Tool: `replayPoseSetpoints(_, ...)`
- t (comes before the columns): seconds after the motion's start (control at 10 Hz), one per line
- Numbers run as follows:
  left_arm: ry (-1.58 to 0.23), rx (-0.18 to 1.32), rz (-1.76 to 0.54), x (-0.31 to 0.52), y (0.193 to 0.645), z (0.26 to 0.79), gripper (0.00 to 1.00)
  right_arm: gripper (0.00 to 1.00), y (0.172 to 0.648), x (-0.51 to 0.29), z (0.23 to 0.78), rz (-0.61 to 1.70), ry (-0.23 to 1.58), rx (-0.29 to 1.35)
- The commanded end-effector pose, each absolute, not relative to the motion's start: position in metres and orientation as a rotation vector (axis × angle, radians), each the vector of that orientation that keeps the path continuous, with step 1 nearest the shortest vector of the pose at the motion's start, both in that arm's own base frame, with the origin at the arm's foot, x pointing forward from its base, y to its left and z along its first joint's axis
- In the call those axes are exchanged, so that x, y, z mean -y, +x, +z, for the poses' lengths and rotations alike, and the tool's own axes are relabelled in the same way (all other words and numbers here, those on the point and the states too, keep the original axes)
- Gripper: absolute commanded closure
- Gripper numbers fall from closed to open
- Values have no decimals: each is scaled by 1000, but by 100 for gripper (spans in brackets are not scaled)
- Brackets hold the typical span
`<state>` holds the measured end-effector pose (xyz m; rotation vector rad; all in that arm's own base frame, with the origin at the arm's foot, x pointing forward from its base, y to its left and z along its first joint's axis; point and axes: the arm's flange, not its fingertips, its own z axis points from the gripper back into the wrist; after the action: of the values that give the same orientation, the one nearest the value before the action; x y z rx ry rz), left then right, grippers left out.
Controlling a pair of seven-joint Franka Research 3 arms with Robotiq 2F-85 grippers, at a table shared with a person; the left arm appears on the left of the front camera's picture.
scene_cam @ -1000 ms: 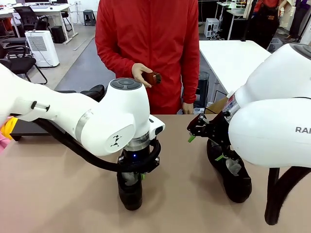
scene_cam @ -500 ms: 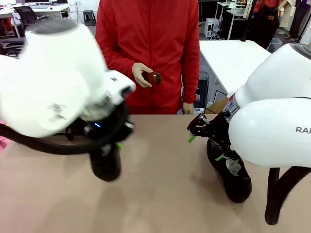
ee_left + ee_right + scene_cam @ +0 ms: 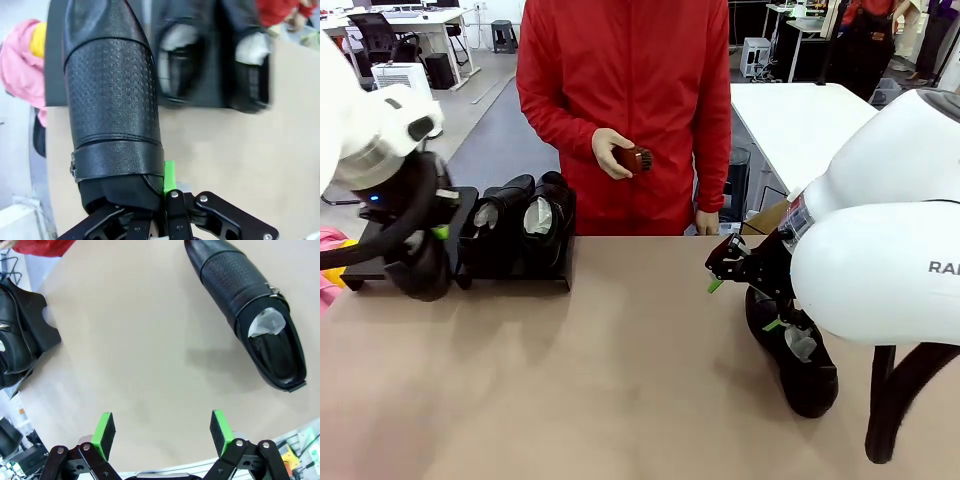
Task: Organize the shoes by placing them on the stand.
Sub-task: Place the Shoe from the middle of the table onto the Shoes Stand.
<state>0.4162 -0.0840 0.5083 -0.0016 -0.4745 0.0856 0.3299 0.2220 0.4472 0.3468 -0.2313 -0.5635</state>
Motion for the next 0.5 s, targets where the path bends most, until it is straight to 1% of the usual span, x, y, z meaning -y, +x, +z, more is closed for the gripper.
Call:
replayPoseSetpoints(0.0,56,450,90,66,452,499,100,0,331,-221,448,-545,350,230)
replayPoseSetpoints(0.1,38,441,104,47,464,501,100,0,331,-221,448,-545,350,230)
replayPoseSetpoints(0.2,-61,339,170,34,474,497,100,0,331,-221,448,-545,350,230)
replayPoseSetpoints(0.3,44,424,117,44,451,483,100,0,331,-221,448,-545,350,230)
replayPoseSetpoints(0.4,44,424,117,44,451,483,100,0,331,-221,448,-545,350,230)
